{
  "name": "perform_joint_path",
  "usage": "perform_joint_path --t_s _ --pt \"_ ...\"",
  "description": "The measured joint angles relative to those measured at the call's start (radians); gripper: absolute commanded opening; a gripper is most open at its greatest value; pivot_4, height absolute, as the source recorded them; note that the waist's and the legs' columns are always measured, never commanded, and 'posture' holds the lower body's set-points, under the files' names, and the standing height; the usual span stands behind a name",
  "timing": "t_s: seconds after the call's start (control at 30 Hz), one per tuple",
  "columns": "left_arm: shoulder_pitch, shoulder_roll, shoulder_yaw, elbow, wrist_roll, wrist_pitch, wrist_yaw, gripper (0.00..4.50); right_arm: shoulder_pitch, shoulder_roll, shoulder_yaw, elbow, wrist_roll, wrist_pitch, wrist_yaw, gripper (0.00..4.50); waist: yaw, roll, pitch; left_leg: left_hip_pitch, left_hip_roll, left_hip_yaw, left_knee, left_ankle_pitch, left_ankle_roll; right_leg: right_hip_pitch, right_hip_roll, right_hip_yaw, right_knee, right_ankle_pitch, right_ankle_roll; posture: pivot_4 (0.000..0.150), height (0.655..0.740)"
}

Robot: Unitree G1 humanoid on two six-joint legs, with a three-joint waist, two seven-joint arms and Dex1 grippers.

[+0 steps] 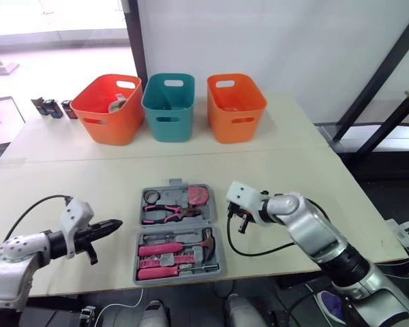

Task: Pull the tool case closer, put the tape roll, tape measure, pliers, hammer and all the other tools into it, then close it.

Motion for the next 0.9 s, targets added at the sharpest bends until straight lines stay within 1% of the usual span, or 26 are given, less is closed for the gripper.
perform_joint_path --t_s 0.07,0.13,0.2,0.33,0.37,0.47,0.5,0.57,0.67,0.8,0.9 --pt "0.031 -0.014 -0.003 -0.030 -0.056 -0.001 -0.065 0.06 0.000 0.027 -0.049 0.000 0.045 0.025 0.002 0.00 0.001 0.000 0.000 0.000 0.000 0.000 0.000 0.000 0.000 0.000 0.000 0.000 0.000 0.000 0.000 0.150 0.7400" --pt "0.061 -0.020 -0.033 -0.027 -0.062 -0.015 -0.115 0.06 0.004 0.055 -0.085 0.002 0.091 0.052 0.002 0.00 0.000 0.000 0.000 0.000 0.000 0.000 0.001 0.000 0.000 0.000 0.000 0.000 0.000 0.000 -0.001 0.150 0.7400" --pt "0.066 -0.042 -0.061 -0.021 -0.060 -0.025 -0.130 0.00 0.005 0.078 -0.108 0.009 0.122 0.076 -0.005 0.54 0.001 0.000 0.000 0.000 0.000 0.000 0.002 0.000 0.000 0.001 0.000 0.000 0.000 0.001 -0.001 0.150 0.7400" --pt "0.022 -0.092 -0.143 -0.011 -0.011 -0.075 -0.122 0.00 0.003 0.158 -0.170 0.036 0.193 0.147 -0.044 2.18 0.000 0.000 0.000 0.000 0.000 0.000 0.004 0.000 0.000 0.001 0.000 0.000 0.000 0.001 -0.002 0.150 0.7400" --pt "0.018 -0.095 -0.159 -0.010 0.004 -0.087 -0.120 0.00 0.001 0.167 -0.180 0.045 0.209 0.164 -0.052 2.77 -0.001 0.000 0.000 0.000 0.000 0.000 0.004 0.000 0.000 0.001 0.000 0.000 0.000 0.001 -0.002 0.150 0.7400" --pt "0.010 -0.112 -0.205 -0.003 0.049 -0.114 -0.111 0.00 -0.036 0.203 -0.235 0.095 0.248 0.223 -0.083 4.17 -0.002 0.000 0.000 0.000 0.000 0.000 0.003 0.000 0.000 0.001 0.001 0.000 0.000 0.001 -0.002 0.150 0.7400" --pt "0.010 -0.113 -0.223 -0.001 0.063 -0.124 -0.109 0.00 -0.050 0.212 -0.250 0.108 0.258 0.237 -0.090 4.44 -0.003 0.000 0.000 0.000 0.000 0.000 0.002 0.000 0.000 0.000 0.001 0.000 0.000 0.002 -0.002 0.150 0.7400" --pt "0.018 -0.113 -0.258 0.018 0.103 -0.147 -0.097 0.00 -0.087 0.236 -0.282 0.144 0.283 0.269 -0.111 4.44 -0.002 0.000 0.000 0.000 0.000 0.000 0.001 0.000 0.000 0.000 0.001 0.000 0.000 0.001 -0.002 0.150 0.7400" --pt "0.022 -0.113 -0.273 0.073 0.150 -0.179 -0.069 0.00 -0.115 0.256 -0.300 0.201 0.303 0.284 -0.135 4.44 -0.001 0.000 0.000 0.000 0.000 0.000 0.001 0.000 0.000 0.000 0.001 0.000 0.000 0.001 -0.001 0.150 0.7400" --pt "0.014 -0.119 -0.279 0.105 0.166 -0.227 -0.050 0.00 -0.146 0.281 -0.312 0.275 0.320 0.295 -0.167 4.44 -0.001 0.001 0.000 0.000 0.000 0.000 0.002 0.000 0.000 0.001 0.001 0.000 0.000 0.001 -0.002 0.150 0.7400" --pt "0.008 -0.110 -0.298 0.144 0.201 -0.301 -0.048 0.00 -0.188 0.308 -0.350 0.376 0.336 0.314 -0.202 4.44 -0.001 0.003 -0.001 0.002 0.000 0.000 0.002 0.000 0.000 0.002 0.001 0.000 0.000 0.002 -0.002 0.150 0.7400"
